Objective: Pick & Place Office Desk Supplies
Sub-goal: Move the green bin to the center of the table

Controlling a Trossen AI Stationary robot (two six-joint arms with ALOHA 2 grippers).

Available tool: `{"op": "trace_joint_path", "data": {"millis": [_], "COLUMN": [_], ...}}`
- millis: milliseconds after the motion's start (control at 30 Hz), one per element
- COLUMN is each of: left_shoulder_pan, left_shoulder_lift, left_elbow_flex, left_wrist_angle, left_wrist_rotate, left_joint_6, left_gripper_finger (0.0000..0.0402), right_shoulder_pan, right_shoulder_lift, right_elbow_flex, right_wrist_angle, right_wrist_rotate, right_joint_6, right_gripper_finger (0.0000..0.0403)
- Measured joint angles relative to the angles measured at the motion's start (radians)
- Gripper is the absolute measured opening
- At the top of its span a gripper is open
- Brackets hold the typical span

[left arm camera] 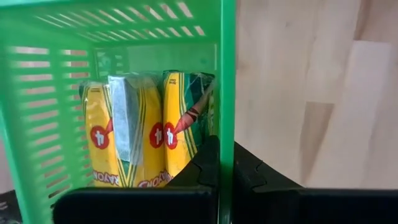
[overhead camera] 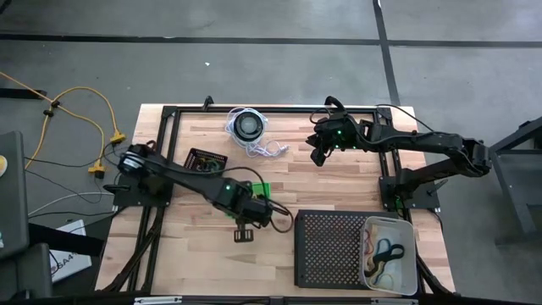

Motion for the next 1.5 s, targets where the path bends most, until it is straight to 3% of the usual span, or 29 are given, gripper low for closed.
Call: {"op": "trace_joint_path", "data": {"millis": [567,1033,1500], "left_shoulder_pan": [0.056,0.050,0.047], "left_shoulder_lift": [0.208,0.235,0.234], "left_elbow_flex": [0.000,0.000,0.000], "left_wrist_angle": [0.136,0.164,0.165], "left_wrist_rotate": [0.009,-0.013,-0.013], "left_joint_6": [0.119,0.148,0.148], "left_gripper_finger": [0.0001,0.0003,0.0093], "right_shoulder_pan": [0.000,0.000,0.000], "right_shoulder_lift": [0.000,0.000,0.000], "right_elbow_flex": [0.000,0.000,0.000], "right_wrist_angle": [0.000,0.000,0.000], "right_wrist_rotate": [0.000,0.000,0.000], "right_joint_6": [0.000,0.000,0.000], "right_gripper_finger": [0.0051,0.0051,0.0051]}}
